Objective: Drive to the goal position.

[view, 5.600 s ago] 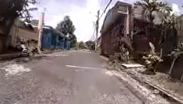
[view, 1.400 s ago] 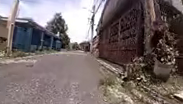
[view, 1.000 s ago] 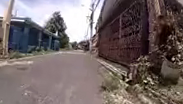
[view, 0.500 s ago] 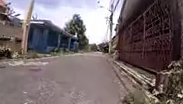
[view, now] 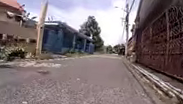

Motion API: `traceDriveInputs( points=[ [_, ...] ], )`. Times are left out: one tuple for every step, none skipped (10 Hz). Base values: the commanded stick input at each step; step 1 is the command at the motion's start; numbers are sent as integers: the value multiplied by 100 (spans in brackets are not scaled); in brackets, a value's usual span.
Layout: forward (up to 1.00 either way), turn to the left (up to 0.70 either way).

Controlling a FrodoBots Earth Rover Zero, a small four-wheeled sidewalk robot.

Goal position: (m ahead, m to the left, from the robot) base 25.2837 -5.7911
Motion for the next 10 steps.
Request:
traceDriveInputs(
  points=[
    [70, 0],
    [70, 0],
    [70, 0],
    [70, 0],
    [70, 0],
    [70, 0],
    [70, 0],
    [70, 0],
    [70, 0],
    [70, 0]
  ],
)
